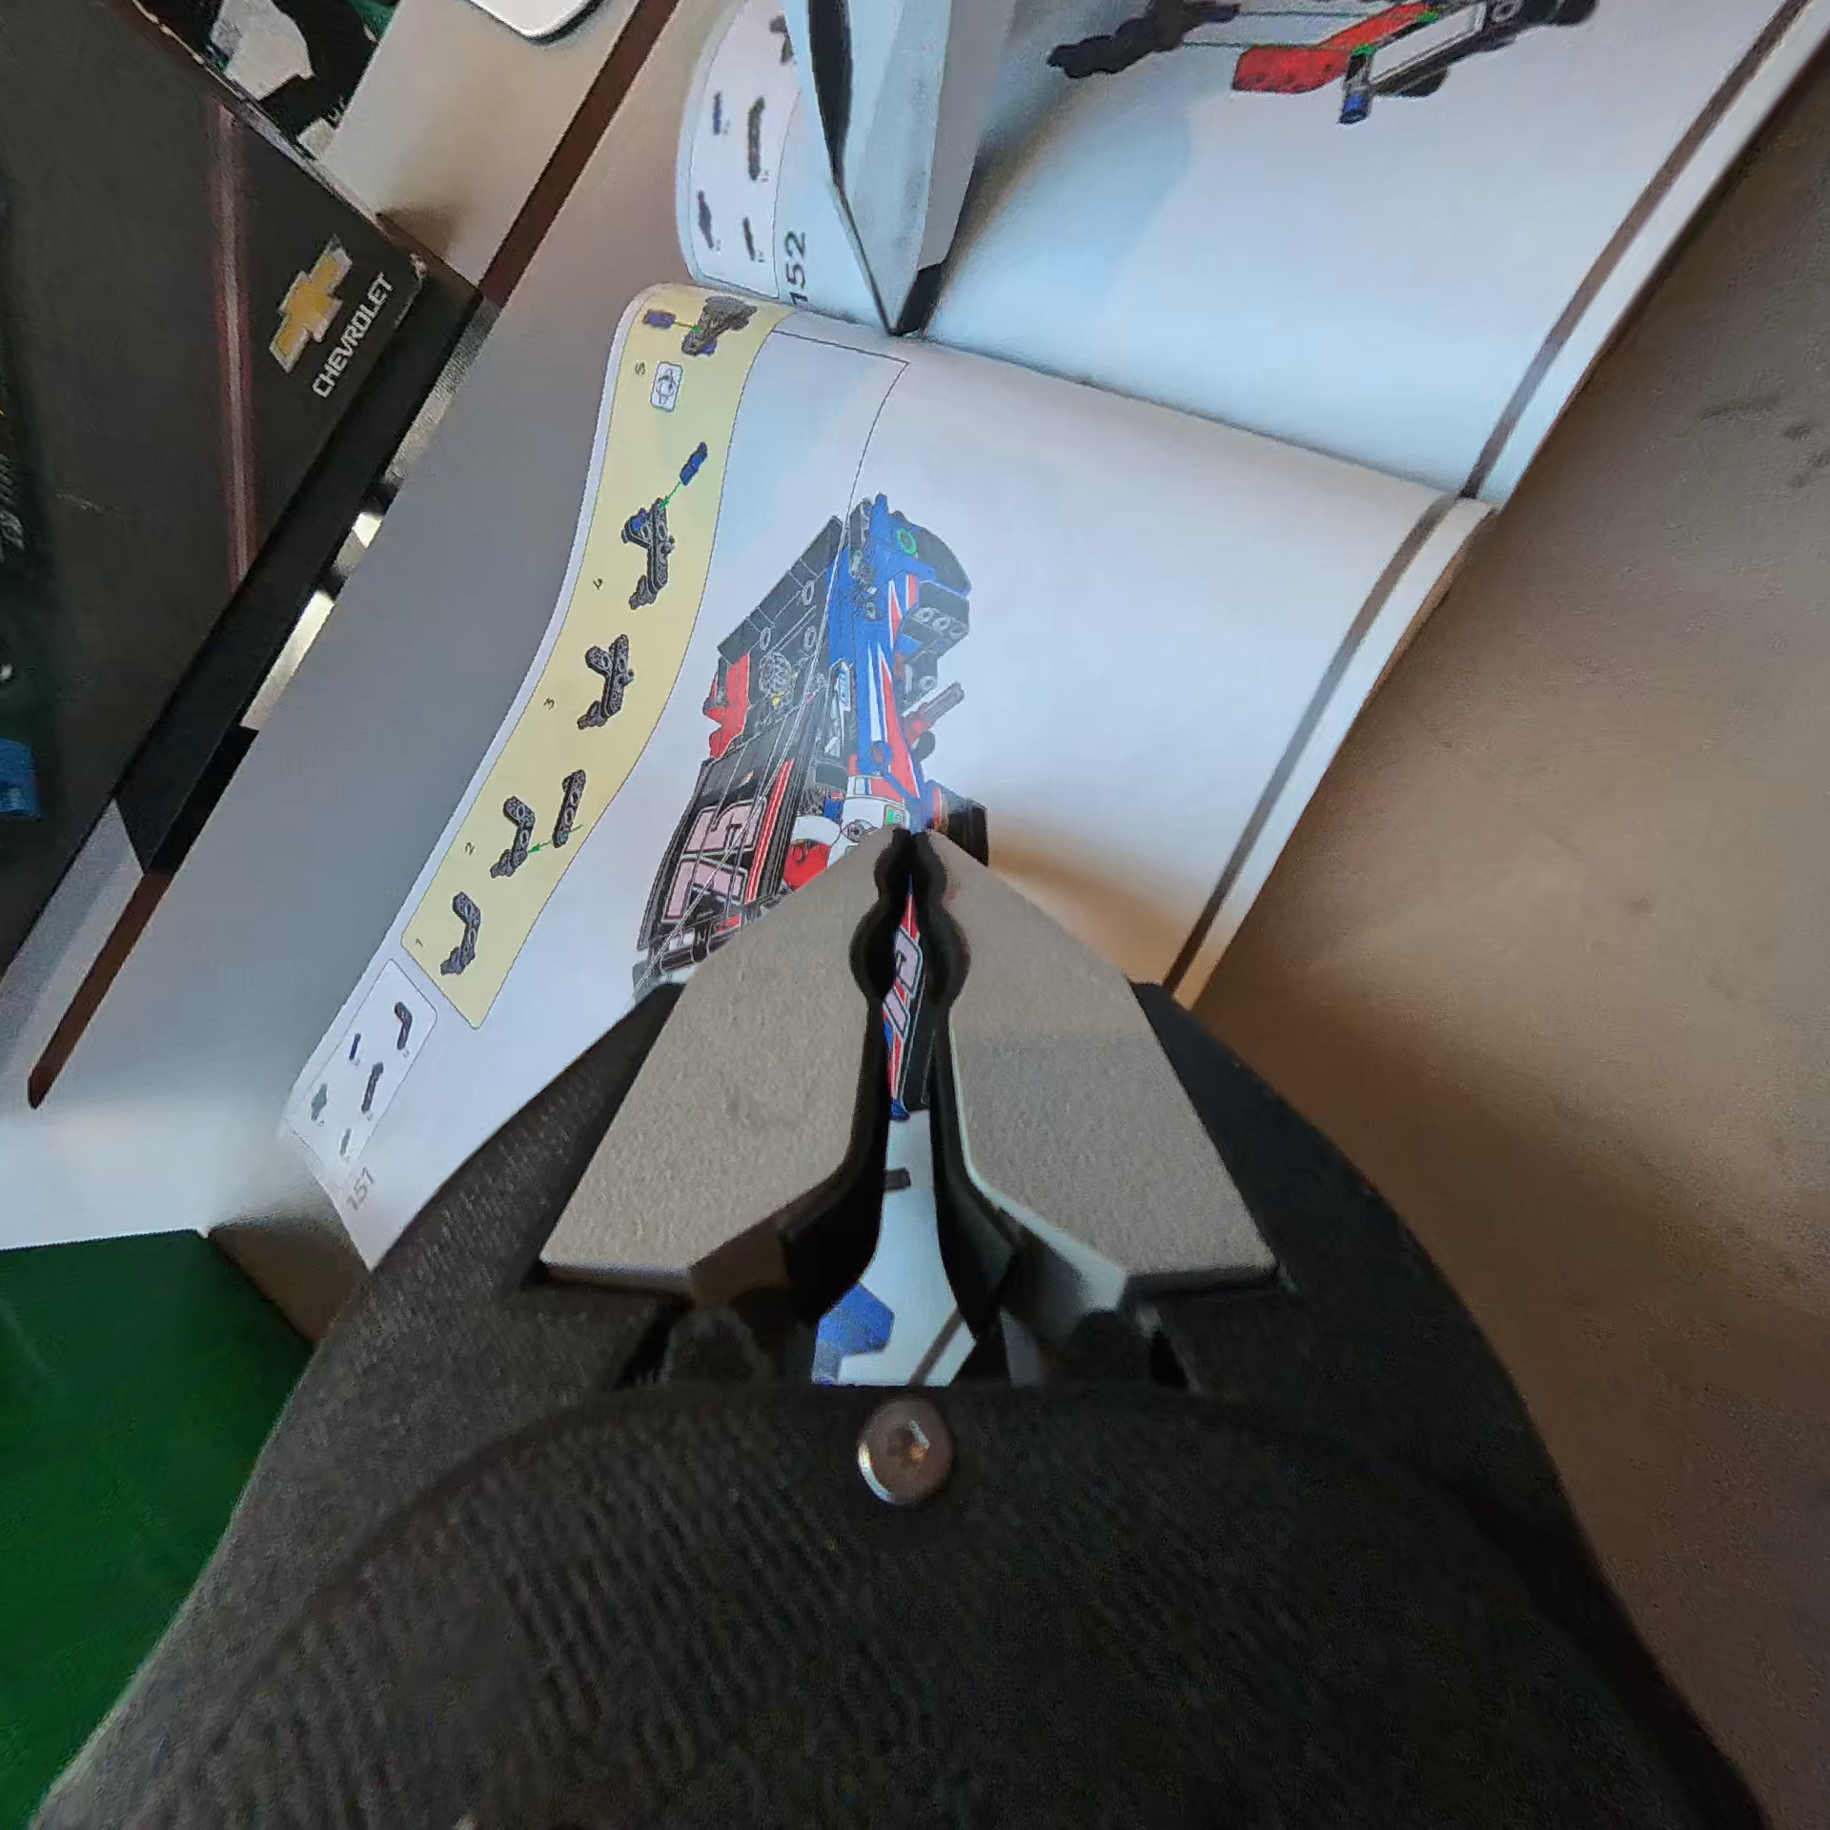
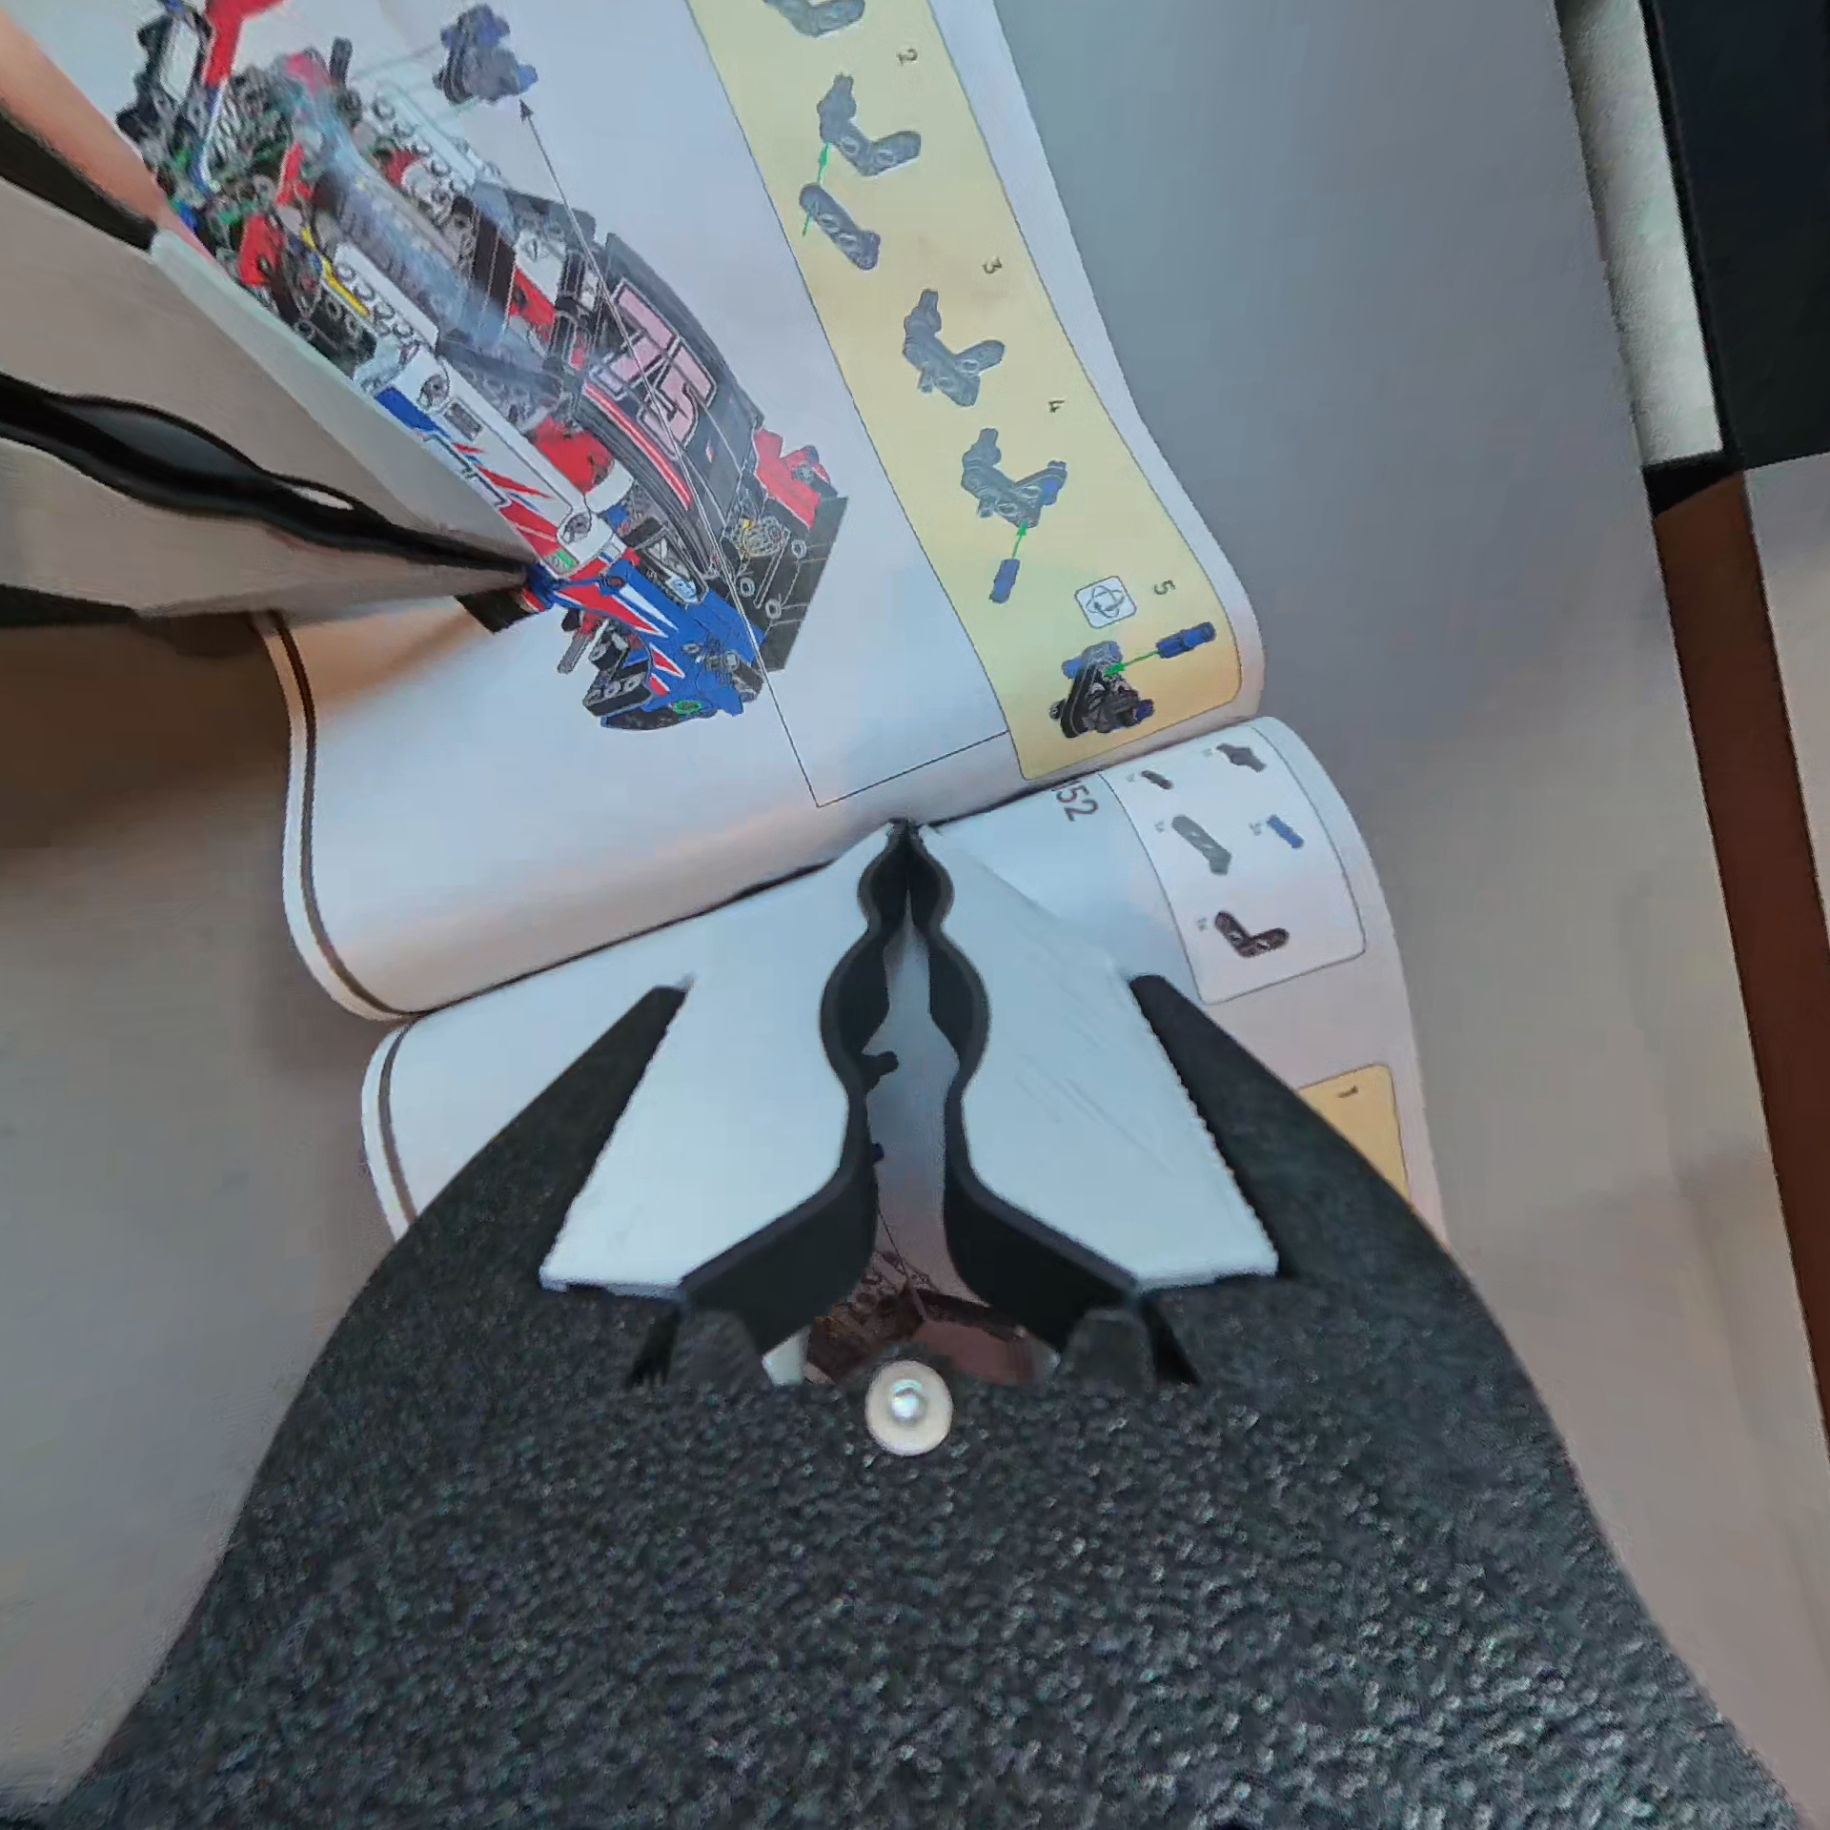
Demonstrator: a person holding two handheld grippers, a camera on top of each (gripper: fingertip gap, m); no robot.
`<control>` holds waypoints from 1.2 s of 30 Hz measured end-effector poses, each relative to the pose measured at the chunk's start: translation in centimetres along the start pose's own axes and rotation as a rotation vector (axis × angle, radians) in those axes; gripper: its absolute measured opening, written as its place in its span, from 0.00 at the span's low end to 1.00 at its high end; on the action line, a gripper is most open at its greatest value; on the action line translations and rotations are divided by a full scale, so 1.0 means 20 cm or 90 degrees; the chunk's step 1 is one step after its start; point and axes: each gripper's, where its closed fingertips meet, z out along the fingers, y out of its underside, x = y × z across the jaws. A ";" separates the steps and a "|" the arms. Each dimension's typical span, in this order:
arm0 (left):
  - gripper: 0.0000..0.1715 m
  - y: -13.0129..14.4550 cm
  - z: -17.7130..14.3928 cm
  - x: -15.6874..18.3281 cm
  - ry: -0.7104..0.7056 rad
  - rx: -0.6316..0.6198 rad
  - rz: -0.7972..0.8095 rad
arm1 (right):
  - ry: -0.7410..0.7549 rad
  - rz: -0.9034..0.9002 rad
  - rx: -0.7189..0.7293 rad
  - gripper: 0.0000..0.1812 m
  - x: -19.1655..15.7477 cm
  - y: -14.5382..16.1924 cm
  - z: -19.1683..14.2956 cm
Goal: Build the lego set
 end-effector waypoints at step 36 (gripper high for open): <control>0.00 0.00 0.00 0.00 -0.051 -0.007 0.053 | -0.009 -0.051 0.004 0.00 0.00 0.00 0.01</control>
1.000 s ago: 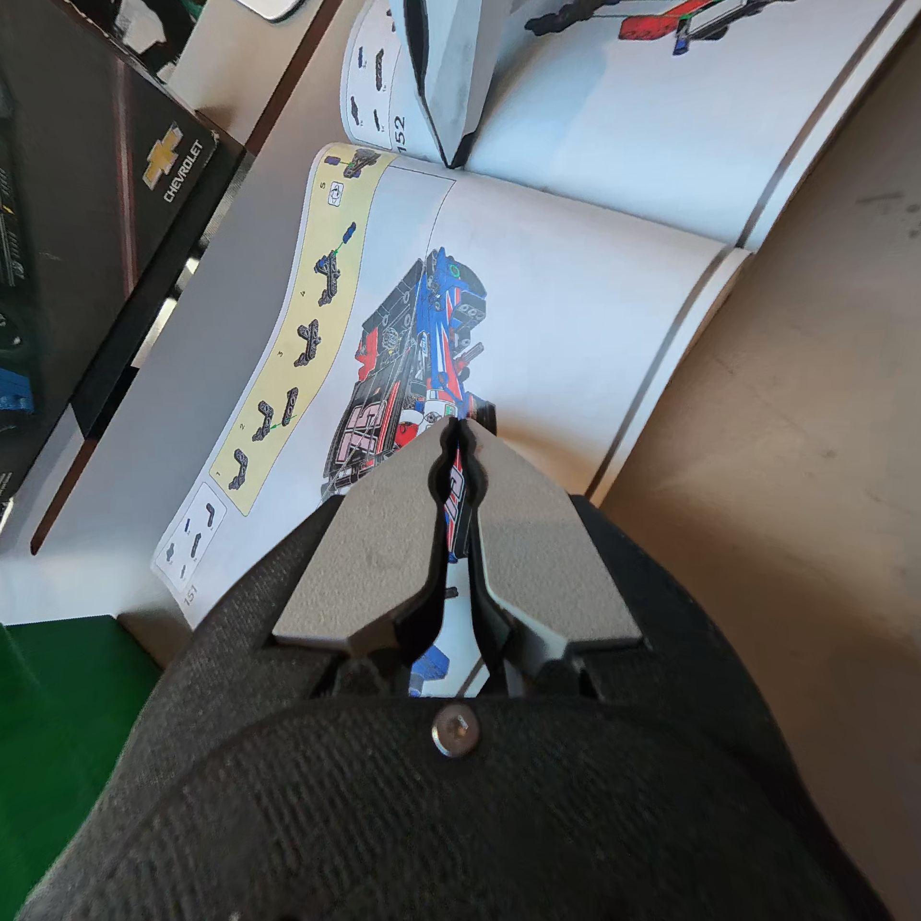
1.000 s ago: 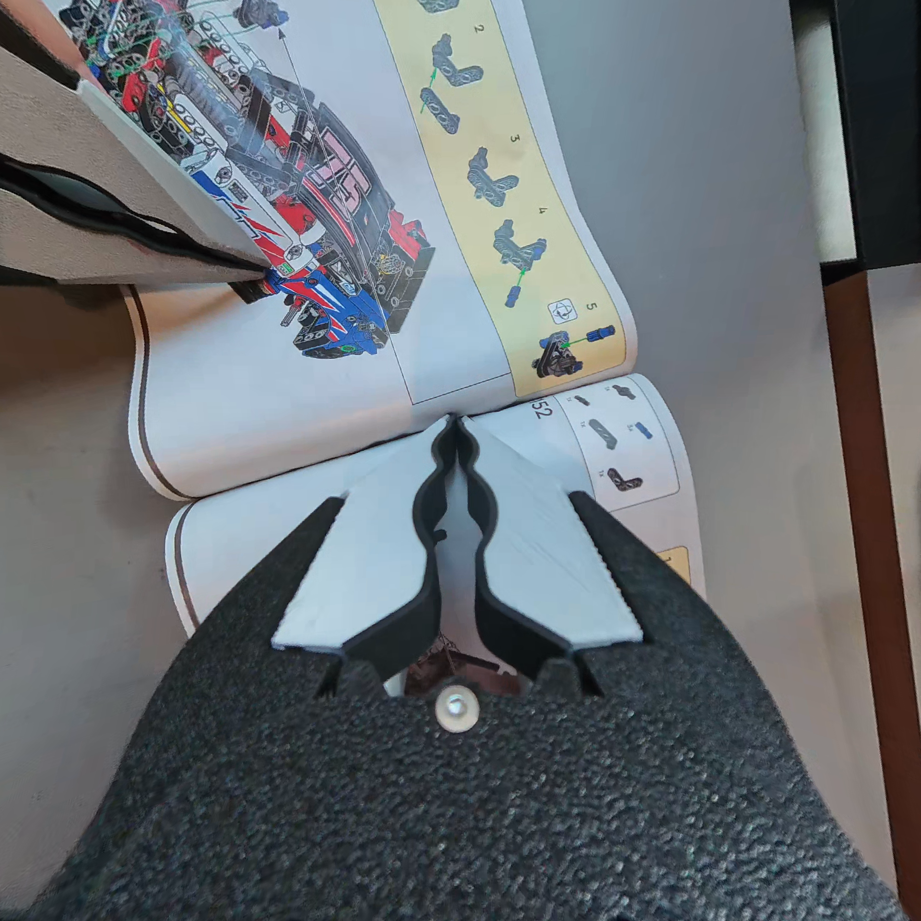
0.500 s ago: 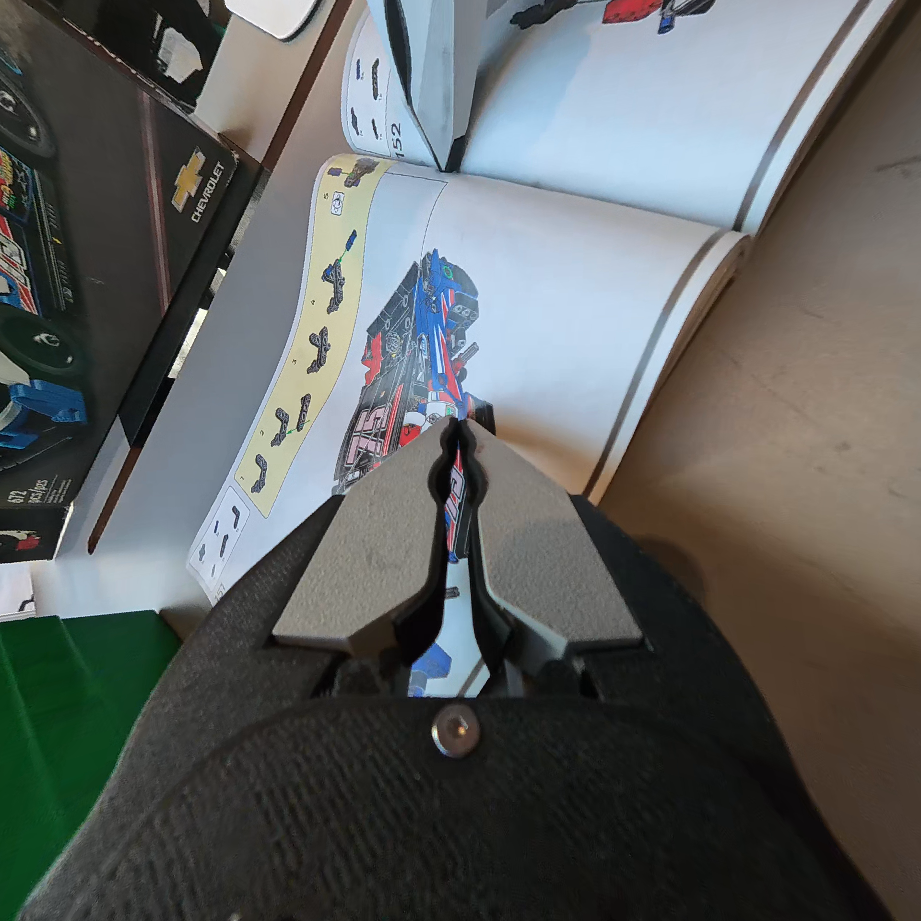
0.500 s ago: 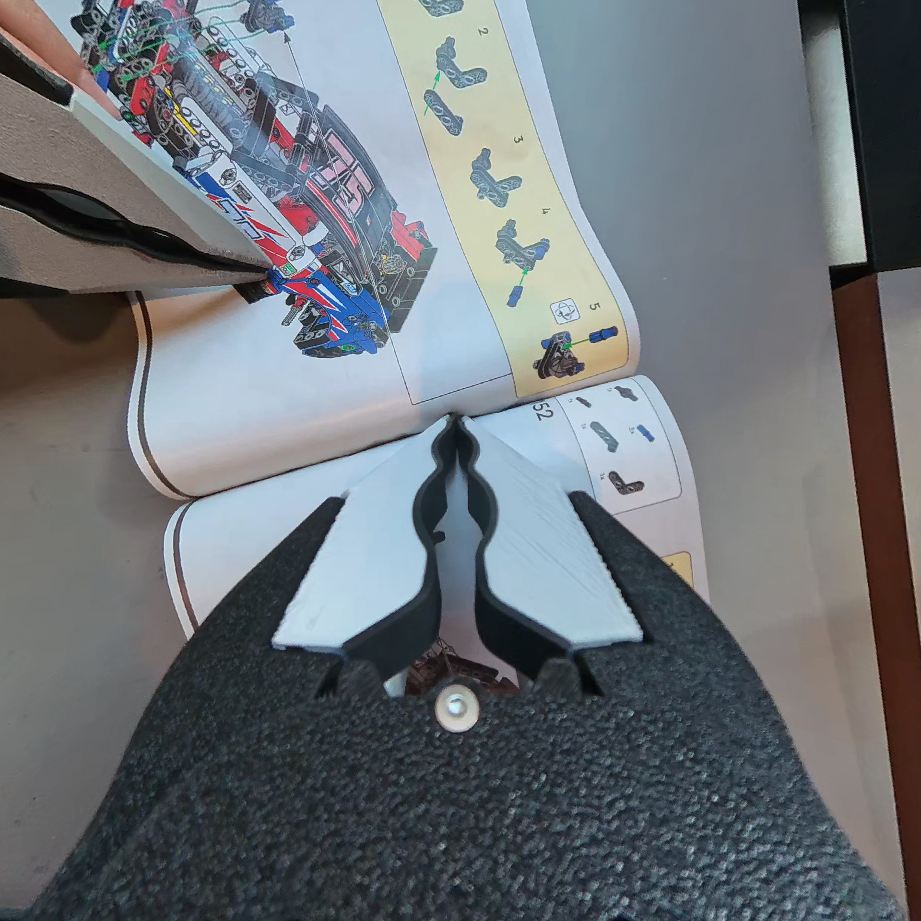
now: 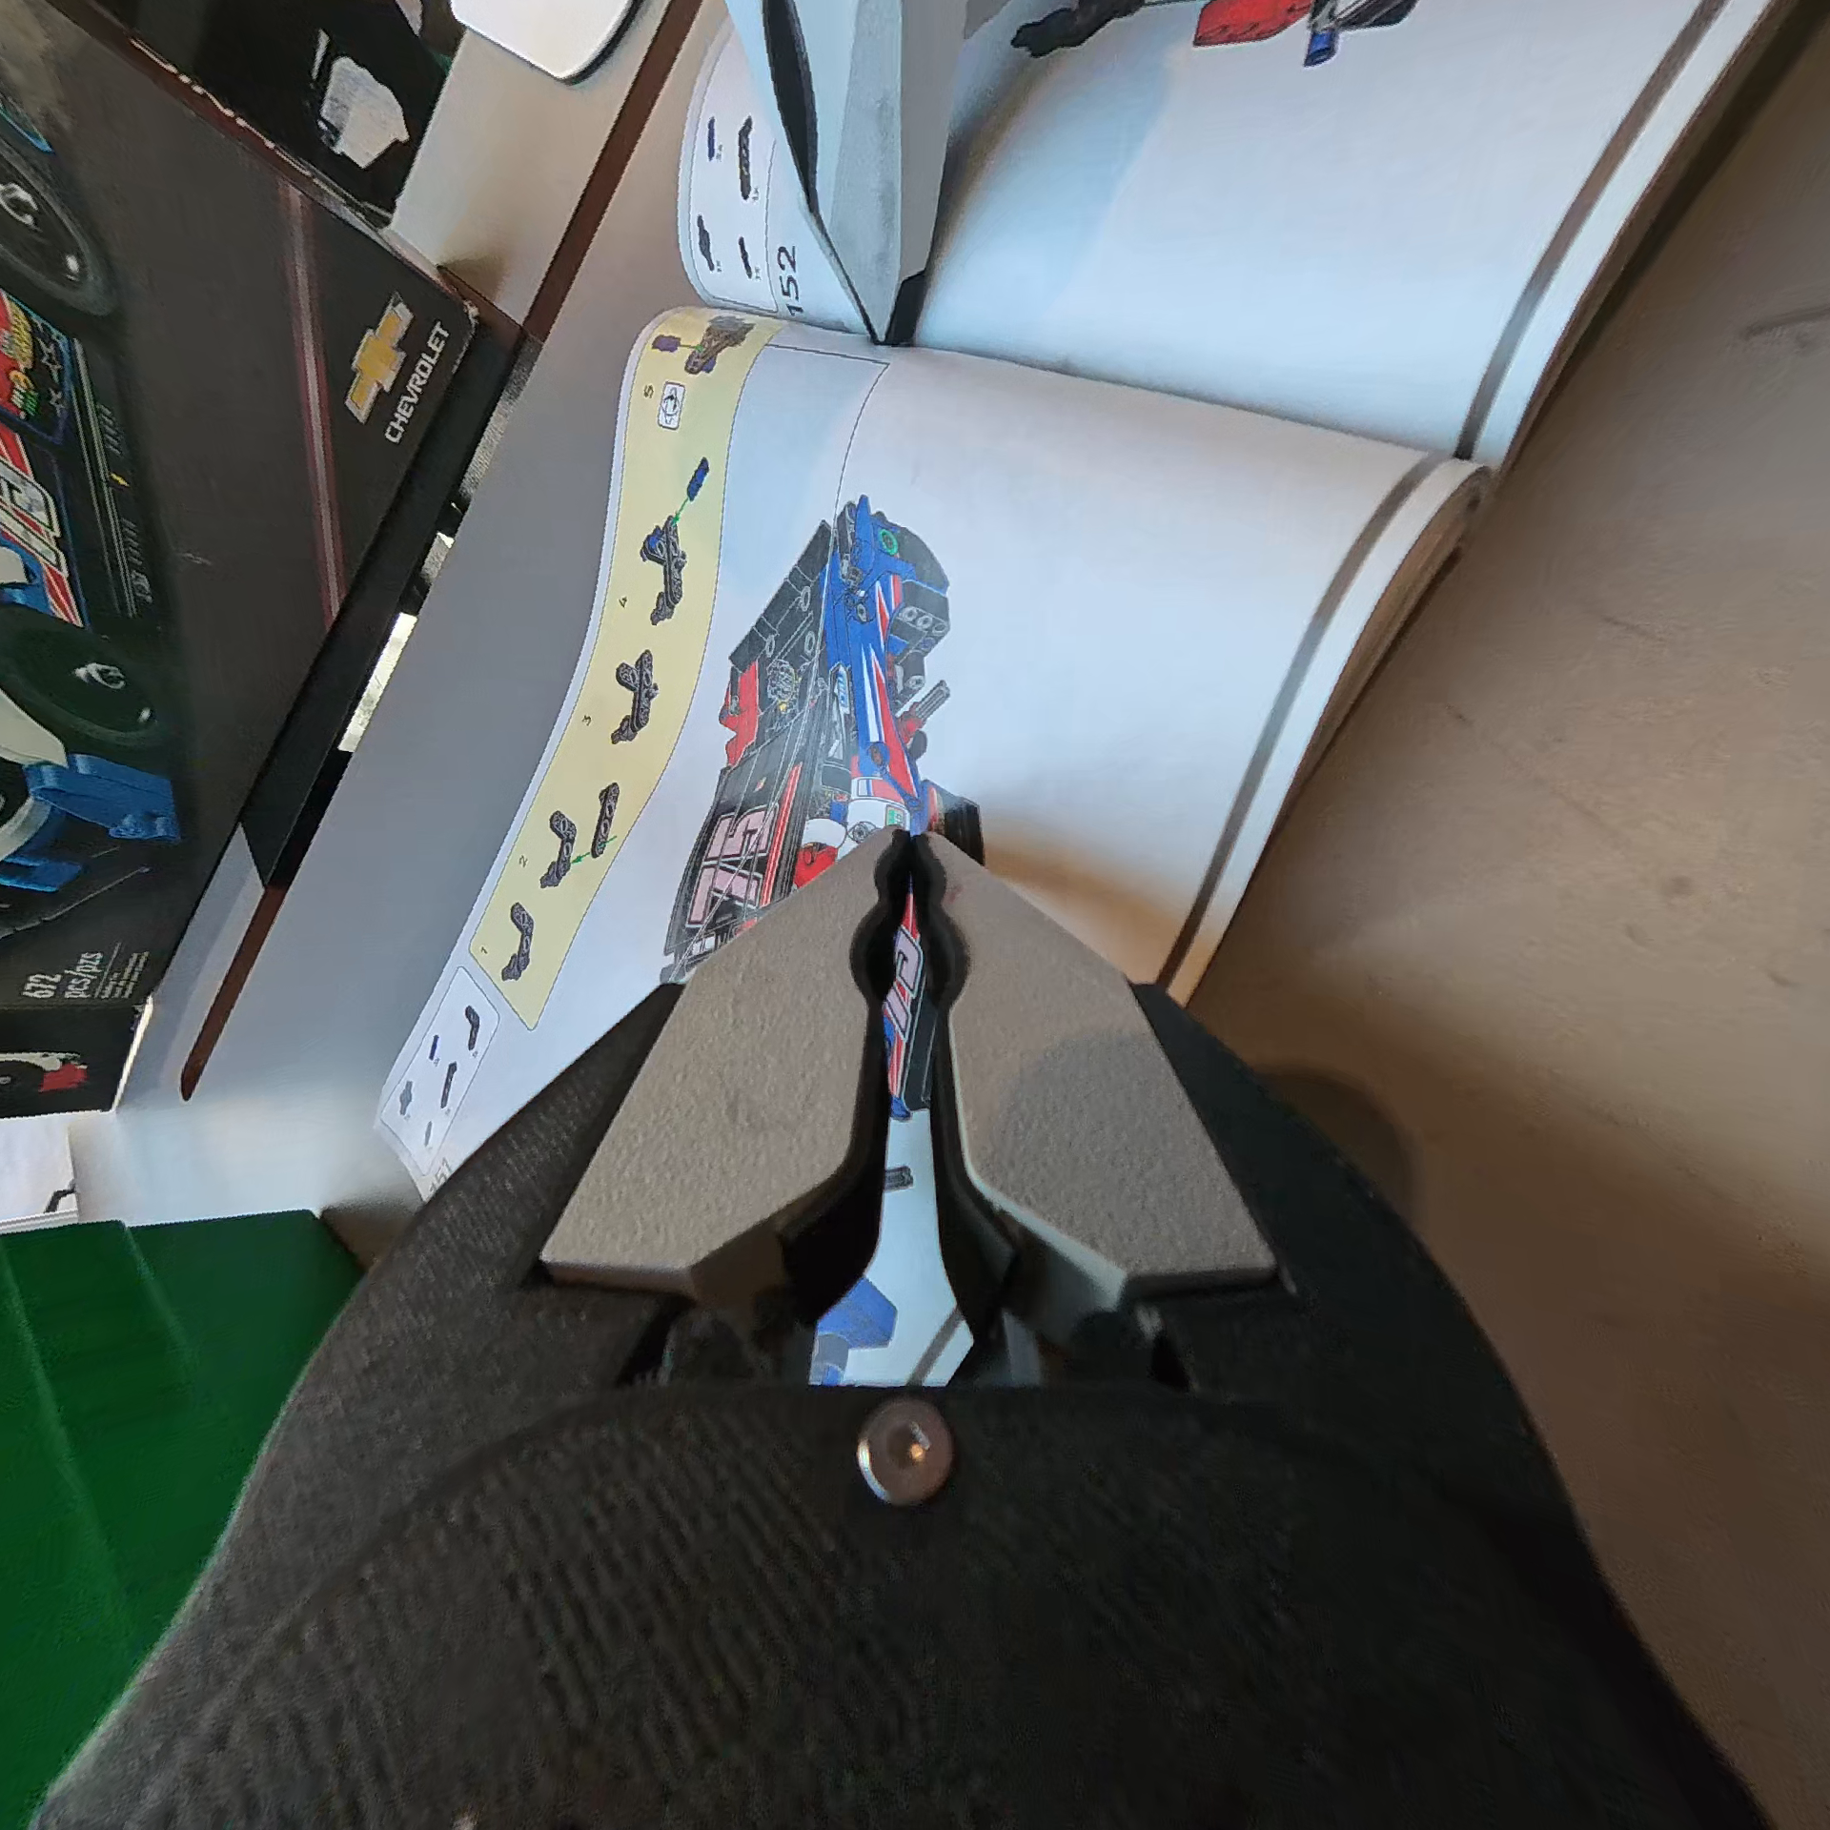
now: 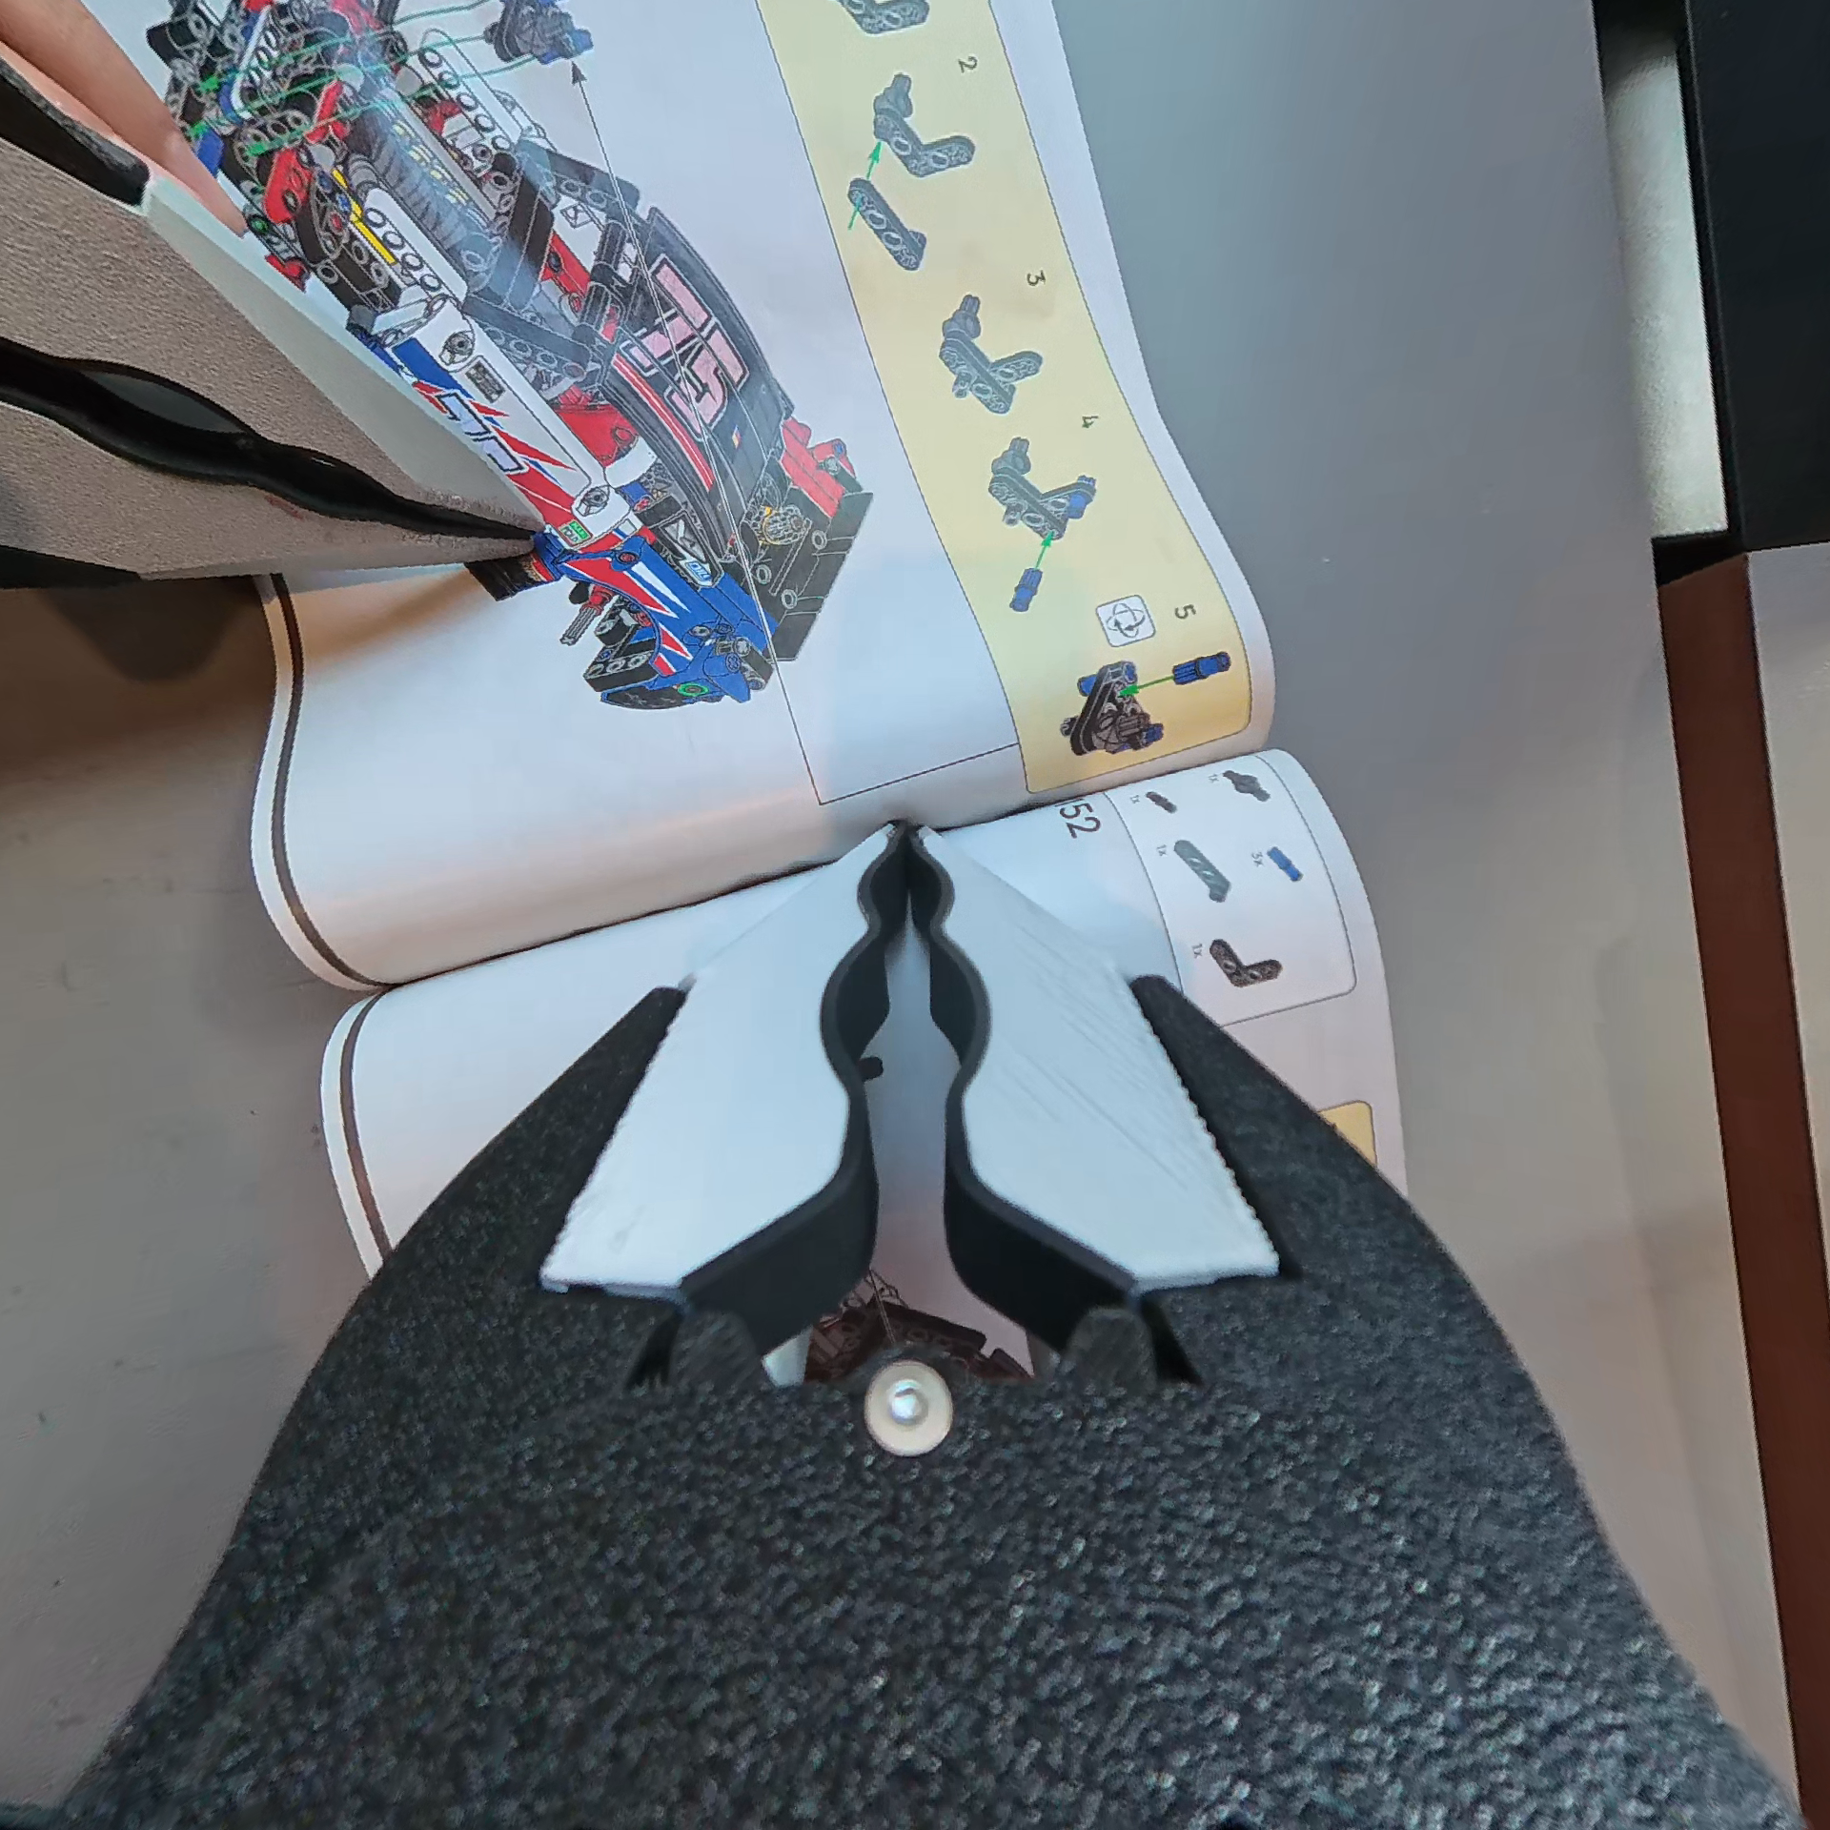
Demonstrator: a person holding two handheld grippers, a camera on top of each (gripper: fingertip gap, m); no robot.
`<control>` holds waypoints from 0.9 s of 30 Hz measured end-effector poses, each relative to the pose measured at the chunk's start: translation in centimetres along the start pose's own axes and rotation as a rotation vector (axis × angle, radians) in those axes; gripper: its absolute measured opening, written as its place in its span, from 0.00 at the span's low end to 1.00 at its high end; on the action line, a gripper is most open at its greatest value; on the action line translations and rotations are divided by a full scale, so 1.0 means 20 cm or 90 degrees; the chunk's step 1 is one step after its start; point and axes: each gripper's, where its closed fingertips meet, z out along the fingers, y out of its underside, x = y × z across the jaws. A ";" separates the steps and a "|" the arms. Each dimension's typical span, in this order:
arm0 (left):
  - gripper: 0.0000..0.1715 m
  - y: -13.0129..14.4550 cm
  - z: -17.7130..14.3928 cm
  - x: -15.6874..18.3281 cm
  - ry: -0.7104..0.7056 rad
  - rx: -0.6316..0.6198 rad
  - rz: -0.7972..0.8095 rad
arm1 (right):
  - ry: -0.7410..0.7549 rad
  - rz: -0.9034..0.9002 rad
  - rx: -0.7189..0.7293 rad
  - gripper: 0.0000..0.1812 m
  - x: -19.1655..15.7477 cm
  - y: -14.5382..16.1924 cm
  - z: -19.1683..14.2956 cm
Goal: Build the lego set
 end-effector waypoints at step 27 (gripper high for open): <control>0.00 0.01 -0.02 -0.05 -0.027 -0.027 -0.017 | 0.112 0.015 -0.006 0.08 -0.15 -0.05 -0.25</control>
